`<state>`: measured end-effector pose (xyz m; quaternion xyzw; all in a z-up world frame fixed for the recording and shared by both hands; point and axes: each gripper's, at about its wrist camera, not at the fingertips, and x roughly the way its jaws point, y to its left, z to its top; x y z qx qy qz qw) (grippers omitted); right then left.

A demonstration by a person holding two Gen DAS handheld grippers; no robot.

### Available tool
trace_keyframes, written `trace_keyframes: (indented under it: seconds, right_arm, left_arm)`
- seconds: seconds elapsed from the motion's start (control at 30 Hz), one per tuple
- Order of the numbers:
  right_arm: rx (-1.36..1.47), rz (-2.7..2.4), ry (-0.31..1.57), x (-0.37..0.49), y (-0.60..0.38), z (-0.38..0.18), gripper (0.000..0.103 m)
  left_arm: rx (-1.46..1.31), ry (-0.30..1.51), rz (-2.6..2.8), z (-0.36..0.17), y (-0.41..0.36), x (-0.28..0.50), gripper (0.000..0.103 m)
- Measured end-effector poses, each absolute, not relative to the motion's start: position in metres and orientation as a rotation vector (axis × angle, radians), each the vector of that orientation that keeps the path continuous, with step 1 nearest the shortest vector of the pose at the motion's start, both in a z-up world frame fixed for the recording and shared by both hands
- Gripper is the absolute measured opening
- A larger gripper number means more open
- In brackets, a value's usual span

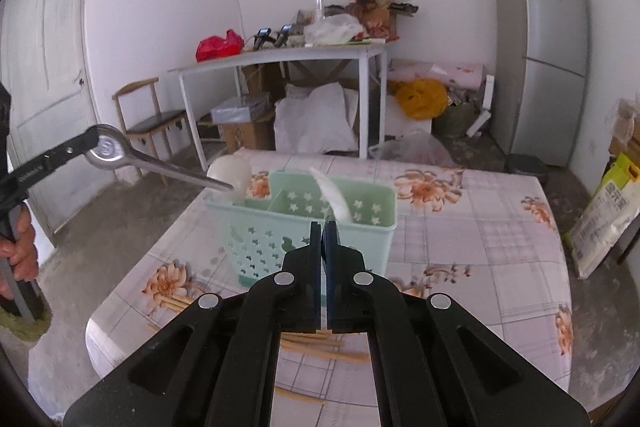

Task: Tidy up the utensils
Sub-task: 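Lower the metal spoon into the green holder and open the left gripper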

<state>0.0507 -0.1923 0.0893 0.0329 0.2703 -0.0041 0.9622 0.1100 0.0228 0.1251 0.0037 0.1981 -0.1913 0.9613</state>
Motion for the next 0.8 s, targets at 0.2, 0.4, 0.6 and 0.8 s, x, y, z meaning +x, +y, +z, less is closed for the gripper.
trace_keyframes:
  seconds: [0.2, 0.4, 0.6, 0.8]
  right_arm:
    - [0.080, -0.004, 0.521, 0.041, -0.200, 0.093, 0.000]
    - [0.103, 0.002, 0.507, 0.039, -0.206, 0.096, 0.000]
    - [0.115, 0.006, 0.499, 0.037, -0.208, 0.097, 0.000]
    - [0.143, 0.014, 0.489, 0.035, -0.214, 0.099, 0.000]
  left_arm:
    - [0.208, 0.396, -0.331, 0.123, -0.016, 0.121, 0.002]
    - [0.322, 0.419, -0.349, 0.112, -0.045, 0.134, 0.003]
    - [0.278, 0.472, -0.432, 0.102, -0.072, 0.153, 0.004]
    - [0.152, 0.532, -0.525, 0.091, -0.080, 0.173, 0.009]
